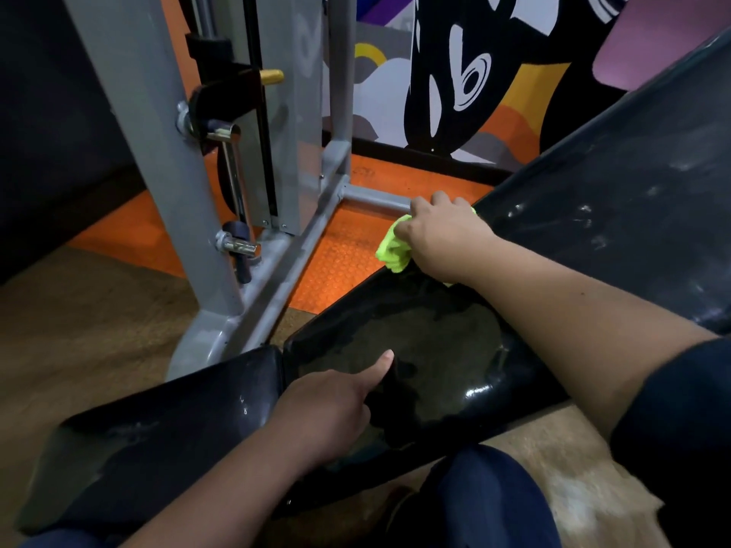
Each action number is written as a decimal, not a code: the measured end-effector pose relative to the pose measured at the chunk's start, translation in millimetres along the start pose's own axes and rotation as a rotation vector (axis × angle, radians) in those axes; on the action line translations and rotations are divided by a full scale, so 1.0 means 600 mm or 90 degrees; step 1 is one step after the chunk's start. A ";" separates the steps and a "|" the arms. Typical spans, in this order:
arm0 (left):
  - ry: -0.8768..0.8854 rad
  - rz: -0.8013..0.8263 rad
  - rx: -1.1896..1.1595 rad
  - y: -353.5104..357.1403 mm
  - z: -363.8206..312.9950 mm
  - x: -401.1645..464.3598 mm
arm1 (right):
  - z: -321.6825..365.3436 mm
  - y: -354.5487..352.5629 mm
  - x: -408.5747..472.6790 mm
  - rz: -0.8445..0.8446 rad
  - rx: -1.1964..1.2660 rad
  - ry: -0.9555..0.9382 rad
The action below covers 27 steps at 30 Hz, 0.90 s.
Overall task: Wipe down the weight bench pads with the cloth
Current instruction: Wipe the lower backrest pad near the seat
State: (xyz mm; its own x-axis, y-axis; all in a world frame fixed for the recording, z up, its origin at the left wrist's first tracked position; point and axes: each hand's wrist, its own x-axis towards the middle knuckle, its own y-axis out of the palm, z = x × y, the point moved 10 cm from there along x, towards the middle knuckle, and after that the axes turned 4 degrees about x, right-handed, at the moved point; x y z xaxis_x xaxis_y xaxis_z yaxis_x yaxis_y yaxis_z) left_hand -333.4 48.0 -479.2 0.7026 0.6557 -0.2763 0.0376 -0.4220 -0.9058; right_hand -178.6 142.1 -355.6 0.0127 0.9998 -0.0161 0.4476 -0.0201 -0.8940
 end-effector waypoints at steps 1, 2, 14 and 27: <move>0.000 0.004 -0.001 0.001 -0.002 -0.001 | -0.006 0.002 0.001 0.007 -0.001 0.001; -0.002 0.010 -0.002 0.002 -0.003 -0.002 | -0.013 0.001 0.007 0.013 -0.007 0.017; -0.002 0.028 0.010 0.010 -0.002 -0.001 | -0.014 0.008 0.047 0.056 0.013 0.075; 0.000 0.015 -0.011 0.015 0.003 0.002 | 0.025 0.015 0.017 0.053 0.060 -0.028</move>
State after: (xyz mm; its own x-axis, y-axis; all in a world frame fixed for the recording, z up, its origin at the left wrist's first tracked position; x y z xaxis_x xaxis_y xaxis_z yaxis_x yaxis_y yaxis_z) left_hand -333.5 46.0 -488.4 0.7039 0.6453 -0.2969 0.0341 -0.4481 -0.8933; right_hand -187.5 152.2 -370.5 0.0060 0.9939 -0.1101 0.3603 -0.1049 -0.9269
